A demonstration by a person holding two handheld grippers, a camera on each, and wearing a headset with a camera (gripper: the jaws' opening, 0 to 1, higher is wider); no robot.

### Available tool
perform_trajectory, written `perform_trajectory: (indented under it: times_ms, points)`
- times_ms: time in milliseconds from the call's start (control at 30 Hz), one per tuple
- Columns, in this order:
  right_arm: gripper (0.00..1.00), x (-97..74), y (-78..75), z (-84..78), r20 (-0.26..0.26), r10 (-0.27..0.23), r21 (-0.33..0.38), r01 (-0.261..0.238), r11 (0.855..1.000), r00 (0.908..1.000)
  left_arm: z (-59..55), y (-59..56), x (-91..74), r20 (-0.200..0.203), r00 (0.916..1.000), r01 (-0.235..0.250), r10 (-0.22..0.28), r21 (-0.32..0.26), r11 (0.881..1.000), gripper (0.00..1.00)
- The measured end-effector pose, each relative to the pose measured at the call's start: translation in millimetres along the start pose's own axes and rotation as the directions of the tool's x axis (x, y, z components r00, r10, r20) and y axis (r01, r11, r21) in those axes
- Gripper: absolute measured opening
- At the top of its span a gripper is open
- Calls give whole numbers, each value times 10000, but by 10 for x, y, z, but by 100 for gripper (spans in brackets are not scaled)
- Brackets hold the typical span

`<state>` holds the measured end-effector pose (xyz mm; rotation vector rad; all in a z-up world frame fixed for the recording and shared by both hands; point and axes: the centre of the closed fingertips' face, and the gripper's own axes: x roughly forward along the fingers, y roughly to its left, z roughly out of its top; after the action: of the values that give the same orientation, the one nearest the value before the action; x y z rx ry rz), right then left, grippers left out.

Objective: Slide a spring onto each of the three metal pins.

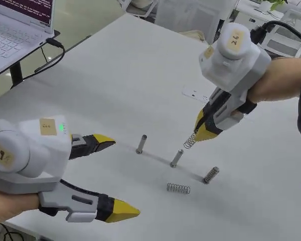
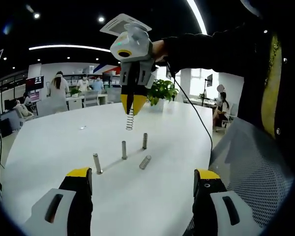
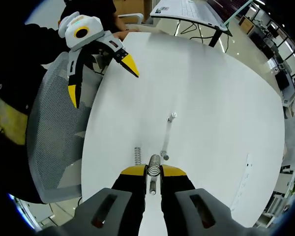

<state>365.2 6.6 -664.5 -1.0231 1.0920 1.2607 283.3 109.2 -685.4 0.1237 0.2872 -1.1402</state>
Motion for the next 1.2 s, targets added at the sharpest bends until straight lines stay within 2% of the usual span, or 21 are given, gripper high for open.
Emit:
perform_trajectory:
  times_ms: [167,367,633,1200]
  points:
    - [7,79,-63,-30,-123,96,53,-96,9999,9999,-18,-3,5,-46,10000,-1,1,-28,10000,82]
    - [7,172,-113,-88,-334,199,158,-193,9997,9992,21,3,6,15,10000,-18,18,-30,10000,82]
    - [7,279,-140,-118,-554,373,197,-363,9991,9978,10,8,8,18,10000,-24,24,-94,10000,81]
    - [7,361,-176,-152,-693,567,316,-546,9980,9960,-28,65,16,-10,10000,-49,49,-222,9997,77]
